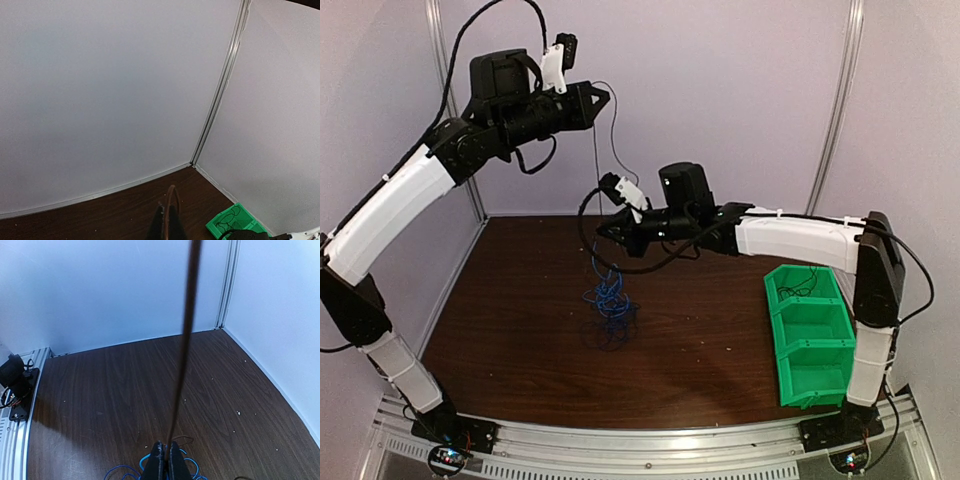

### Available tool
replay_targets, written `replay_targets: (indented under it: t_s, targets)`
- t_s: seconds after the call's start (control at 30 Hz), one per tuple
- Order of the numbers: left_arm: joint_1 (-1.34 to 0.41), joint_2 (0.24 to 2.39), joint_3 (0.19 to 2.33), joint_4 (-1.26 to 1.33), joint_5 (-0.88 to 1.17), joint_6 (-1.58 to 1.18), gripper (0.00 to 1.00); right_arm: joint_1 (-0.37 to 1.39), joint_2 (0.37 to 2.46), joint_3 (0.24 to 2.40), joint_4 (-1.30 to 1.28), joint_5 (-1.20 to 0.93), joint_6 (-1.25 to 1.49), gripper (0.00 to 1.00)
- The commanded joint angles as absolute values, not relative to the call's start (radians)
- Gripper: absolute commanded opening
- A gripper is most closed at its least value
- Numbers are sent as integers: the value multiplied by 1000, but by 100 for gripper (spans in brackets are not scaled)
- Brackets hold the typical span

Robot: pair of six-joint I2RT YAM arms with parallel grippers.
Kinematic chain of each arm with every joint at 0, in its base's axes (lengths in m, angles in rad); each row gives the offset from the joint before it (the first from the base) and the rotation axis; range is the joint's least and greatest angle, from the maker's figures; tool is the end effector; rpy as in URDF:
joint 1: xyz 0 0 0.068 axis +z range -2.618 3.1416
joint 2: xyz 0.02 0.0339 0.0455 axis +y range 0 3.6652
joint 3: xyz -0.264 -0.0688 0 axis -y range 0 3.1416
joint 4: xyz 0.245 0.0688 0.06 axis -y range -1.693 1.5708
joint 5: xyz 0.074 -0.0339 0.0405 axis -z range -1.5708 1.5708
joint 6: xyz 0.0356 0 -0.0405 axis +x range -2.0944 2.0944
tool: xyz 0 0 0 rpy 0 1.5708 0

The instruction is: Untangle the cables

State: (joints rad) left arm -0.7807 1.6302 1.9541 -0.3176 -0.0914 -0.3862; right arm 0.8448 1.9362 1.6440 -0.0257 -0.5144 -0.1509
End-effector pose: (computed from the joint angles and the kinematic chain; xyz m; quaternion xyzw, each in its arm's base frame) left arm 0.2568 -0.2498 0.5126 0.1062 0.6968 -0.3635 0.6091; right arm 0.2962 0.3601 0.3141 -0.5052 0.6171 0.3866 0.4631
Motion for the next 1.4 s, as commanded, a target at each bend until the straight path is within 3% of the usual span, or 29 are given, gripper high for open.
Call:
replay_targets:
  t_s: [0.0, 0.27, 0.4, 0.53, 0.63, 0.8, 1.2, 1.37]
  targets:
    - [-784, 1556, 2000, -291, -167, -329, 0, 841, 1928, 1490, 74, -483, -163, 3]
    - [-782, 1556, 2186, -301, -302, -199, 0, 802, 1959, 1304, 141, -438, -199, 7]
    - [-782, 1572, 2256, -295, -321, -161, 0, 780, 1996, 1285, 122, -428, -231, 18]
    - [-782, 1578, 2269, -292, -323, -156, 0, 757, 2011, 1272, 130, -433, -233, 14]
    - [-782, 1578, 2276, -286, -322, -150, 0, 745, 2017, 1270, 127, -432, -239, 3]
    - [-782, 1577, 2275, -297, -322, -140, 0, 741, 1961, 1235, 128, -512, -279, 5]
    - [-782, 1498, 1926, -265, -268, -160, 0, 712, 1639, 1191, -187, -622, -413, 23]
    - [-782, 1488, 1775, -217, -214, -181, 0, 670, 1476, 1192, -286, -643, -423, 35]
